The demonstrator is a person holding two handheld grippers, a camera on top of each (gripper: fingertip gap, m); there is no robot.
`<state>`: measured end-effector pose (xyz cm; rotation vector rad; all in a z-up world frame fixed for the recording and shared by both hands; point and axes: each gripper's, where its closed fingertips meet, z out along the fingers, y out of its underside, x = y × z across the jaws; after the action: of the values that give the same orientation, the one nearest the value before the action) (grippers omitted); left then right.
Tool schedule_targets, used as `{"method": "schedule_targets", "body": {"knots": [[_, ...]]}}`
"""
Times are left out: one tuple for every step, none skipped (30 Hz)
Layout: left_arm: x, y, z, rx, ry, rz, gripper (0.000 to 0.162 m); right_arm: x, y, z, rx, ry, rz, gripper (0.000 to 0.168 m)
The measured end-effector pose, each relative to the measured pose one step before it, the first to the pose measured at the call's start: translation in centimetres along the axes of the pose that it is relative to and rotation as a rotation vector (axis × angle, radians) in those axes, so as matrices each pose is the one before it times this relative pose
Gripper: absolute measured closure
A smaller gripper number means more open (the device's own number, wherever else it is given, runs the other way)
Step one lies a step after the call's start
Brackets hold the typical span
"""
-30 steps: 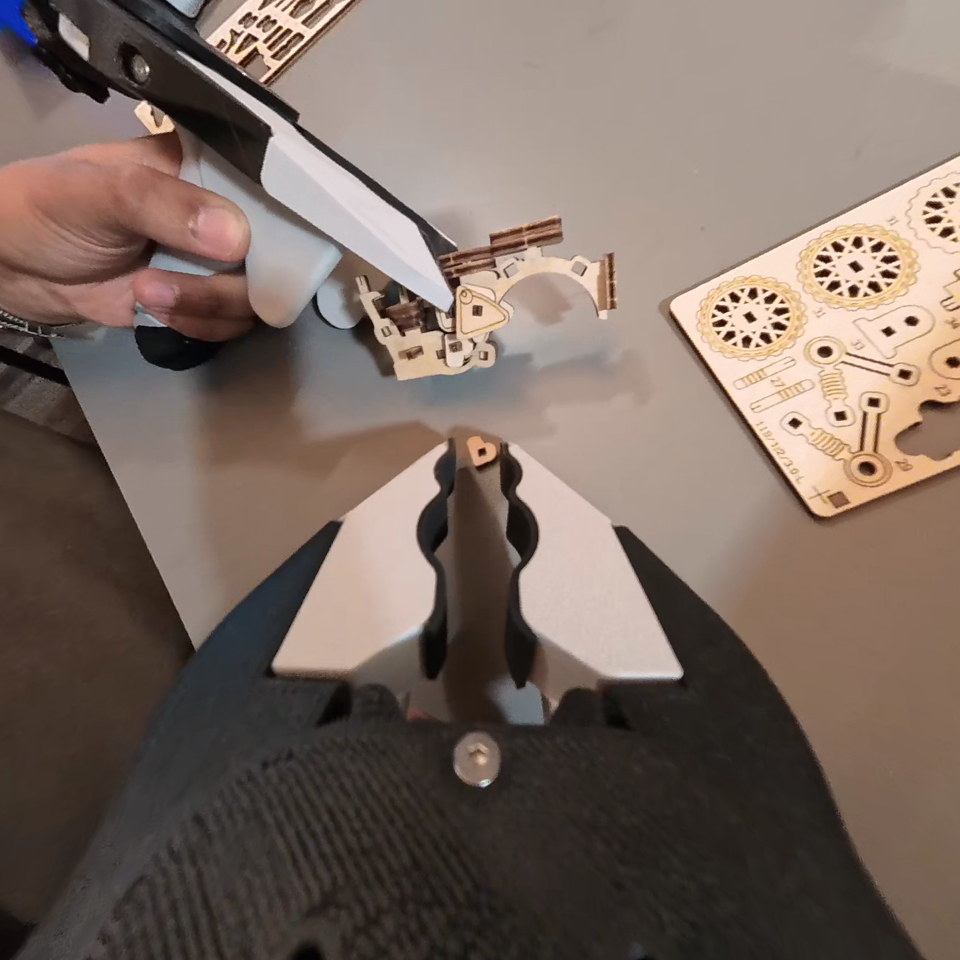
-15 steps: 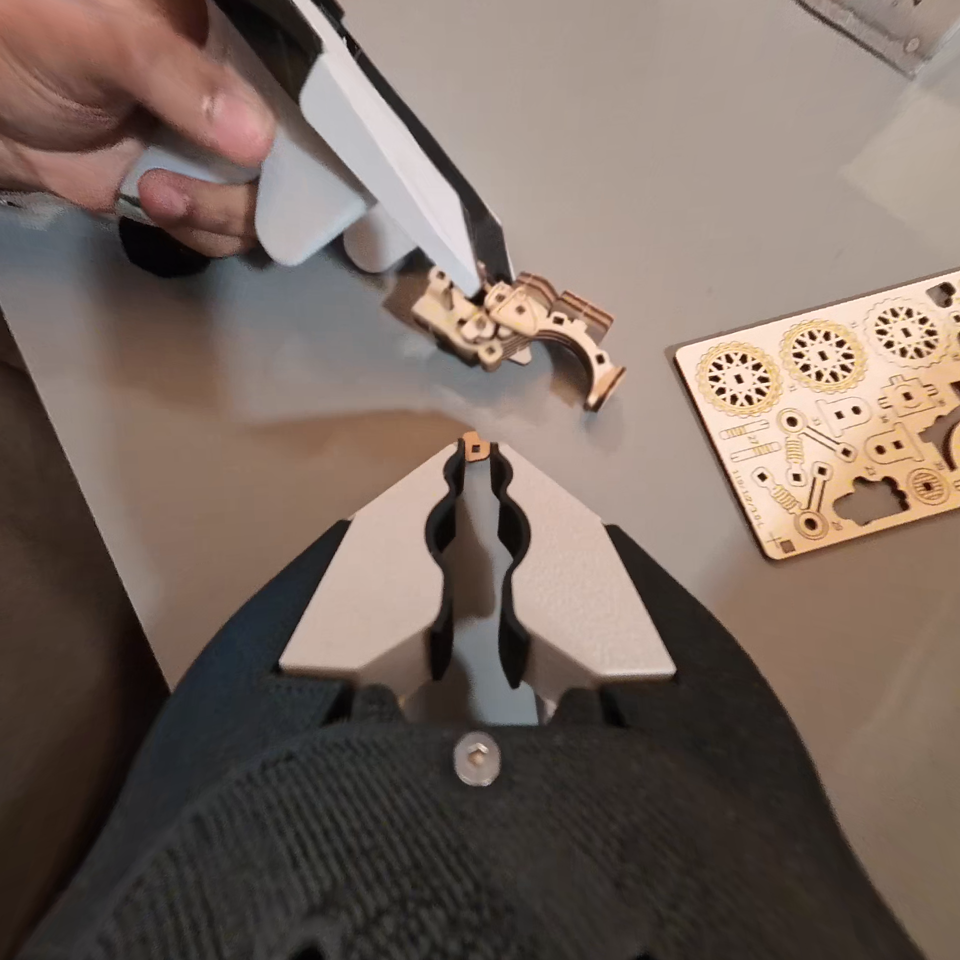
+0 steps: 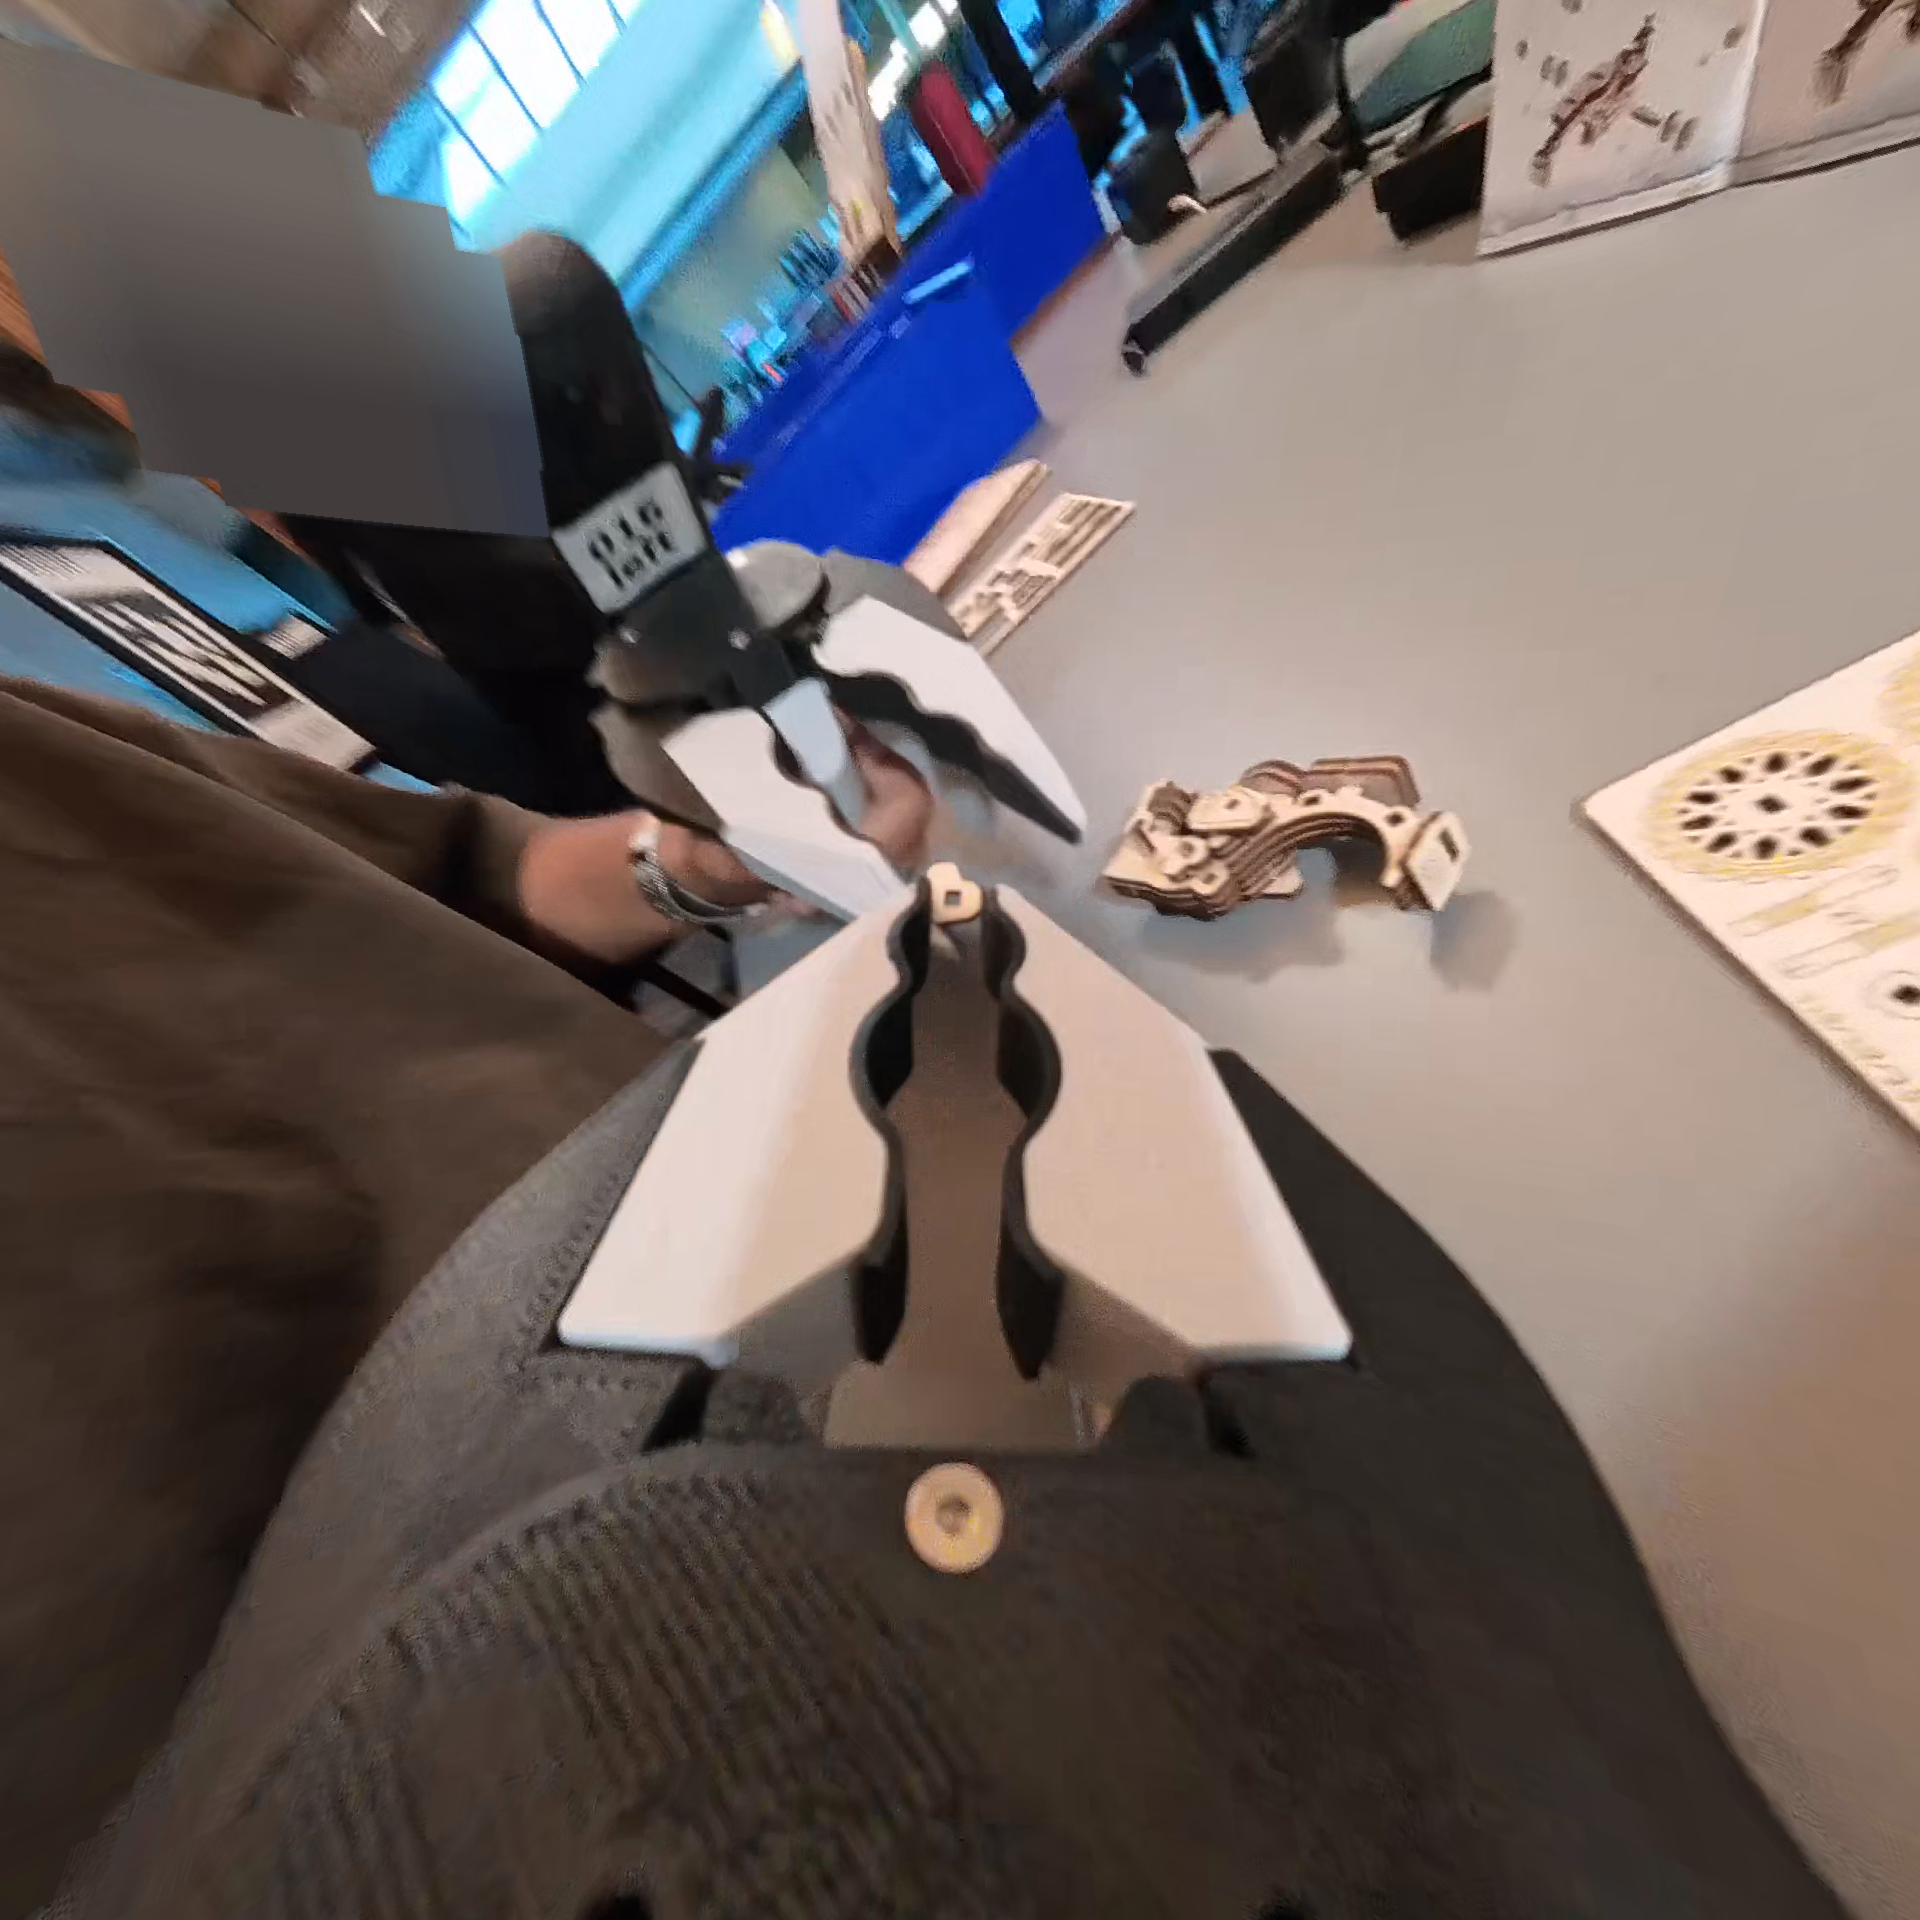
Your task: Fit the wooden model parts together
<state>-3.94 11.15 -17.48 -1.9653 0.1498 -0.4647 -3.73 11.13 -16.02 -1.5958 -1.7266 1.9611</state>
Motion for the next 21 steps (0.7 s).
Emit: {"method": "schedule_targets", "body": {"knots": [[-0.181,0.437,0.226,-0.0228,-0.0194,0.0233,0.131,-0.192,-0.139,-0.115,0.0133,-0.0293,0.0357,0.161],[0.057,0.295,0.13,-0.0139,-0.0011,0.0214,0.134,0.025,0.105,-0.038,-0.0028,-0.0096,0.0212,0.161],[0.091,0.09,0.059,-0.0039,0.0012,0.0149,0.134,0.15,0.295,0.063,-0.0162,0.0046,0.0075,0.161],[0.155,-0.113,-0.013,0.0055,0.0039,0.0135,0.134,0.155,0.364,0.131,-0.0224,0.0102,-0.0028,0.16],[0.161,-0.208,-0.067,0.0107,0.0024,0.0149,0.134,0.099,0.336,0.158,-0.0206,0.0104,-0.0063,0.16],[0.054,-0.195,-0.086,0.0093,-0.0069,0.0168,0.134,0.028,0.228,0.158,-0.0136,0.0066,-0.0036,0.16],[0.131,-0.082,-0.066,0.0029,-0.0032,0.0229,0.136,-0.014,0.07,0.104,-0.0023,0.0017,0.0026,0.16],[0.147,0.01,-0.018,-0.0005,-0.003,0.029,0.139,-0.014,-0.01,0.008,0.0021,-0.0029,0.0085,0.16],[0.148,-0.054,-0.009,0.0024,-0.0058,0.0301,0.143,0.024,0.003,-0.023,0.0018,-0.0054,0.0129,0.16],[0.135,-0.049,0.036,-0.0001,-0.0086,0.0269,0.147,0.045,-0.027,-0.039,0.0039,-0.0062,0.0155,0.16],[0.251,-0.028,0.075,-0.0024,-0.0013,0.0246,0.153,0.05,-0.023,-0.051,0.0038,-0.0071,0.0167,0.161],[0.115,0.013,0.093,-0.0041,-0.0115,0.0222,0.156,0.046,0.03,-0.046,0.0005,-0.0073,0.016,0.161],[-0.007,0.071,0.079,-0.0061,-0.0159,0.0239,0.156,0.044,0.059,-0.016,-0.0015,-0.0058,0.0129,0.161],[-0.051,0.117,0.048,-0.009,-0.0147,0.0209,0.158,0.031,0.084,0.01,-0.0032,-0.0043,0.0099,0.161],[-0.124,0.113,0.028,-0.0081,-0.0151,0.0171,0.16,0.042,0.077,0.042,-0.0036,-0.0016,0.0062,0.161],[-0.067,0.09,0.01,-0.0057,-0.0076,0.0107,0.162,0.04,0.069,0.047,-0.0028,0.0014,0.0026,0.161],[-0.023,0.076,0.02,-0.0039,-0.001,0.0029,0.162,0.045,0.046,0.039,-0.0024,0.0021,0.0018,0.161],[0.001,0.021,0.01,-0.0001,0.0006,-0.0018,0.161,0.011,0.024,0.003,-0.0006,-0.0004,0.0033,0.161],[-0.092,-0.075,-0.009,0.0063,-0.0068,-0.0008,0.159,-0.021,0.009,-0.009,0.0001,-0.0048,0.0059,0.161],[-0.188,-0.135,-0.039,0.0081,-0.0161,0.0056,0.157,-0.048,0.073,-0.017,-0.0028,-0.0074,0.0068,0.168],[-0.286,-0.195,-0.057,0.0099,-0.0247,0.0143,0.156,0.058,0.098,-0.008,-0.0039,-0.0012,0.0061,0.168]]}}
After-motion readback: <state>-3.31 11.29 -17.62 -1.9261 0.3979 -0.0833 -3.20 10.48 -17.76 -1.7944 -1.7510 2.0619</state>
